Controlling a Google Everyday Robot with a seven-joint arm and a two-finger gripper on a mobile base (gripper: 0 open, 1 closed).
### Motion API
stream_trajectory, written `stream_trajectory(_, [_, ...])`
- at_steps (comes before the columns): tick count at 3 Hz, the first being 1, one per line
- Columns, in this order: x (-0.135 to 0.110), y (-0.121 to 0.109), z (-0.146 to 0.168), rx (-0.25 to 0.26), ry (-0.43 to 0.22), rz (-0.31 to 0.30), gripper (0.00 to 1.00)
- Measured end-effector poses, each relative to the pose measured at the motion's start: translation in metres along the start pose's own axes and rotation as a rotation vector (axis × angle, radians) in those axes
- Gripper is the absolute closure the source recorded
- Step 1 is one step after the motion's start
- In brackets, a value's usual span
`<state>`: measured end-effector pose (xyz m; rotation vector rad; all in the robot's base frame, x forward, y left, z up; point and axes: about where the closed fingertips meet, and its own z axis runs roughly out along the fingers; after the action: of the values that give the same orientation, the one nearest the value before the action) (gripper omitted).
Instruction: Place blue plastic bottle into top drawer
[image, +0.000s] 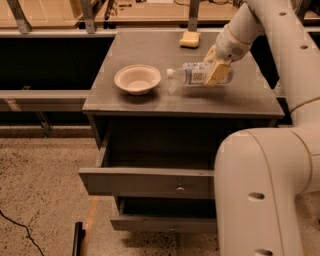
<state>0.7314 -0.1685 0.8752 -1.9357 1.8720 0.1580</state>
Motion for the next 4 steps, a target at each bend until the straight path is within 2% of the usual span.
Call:
stream_trajectory(1, [-0.014, 0.02, -0.044, 0.032, 0.005, 0.04, 1.0])
stream_trajectory(3, [-0.022, 0.035, -0.047, 0.036, -0.026, 0.052, 1.0])
stream_trajectory(4, [-0.024, 0.055, -0.051, 0.039, -0.068, 0.085, 1.0])
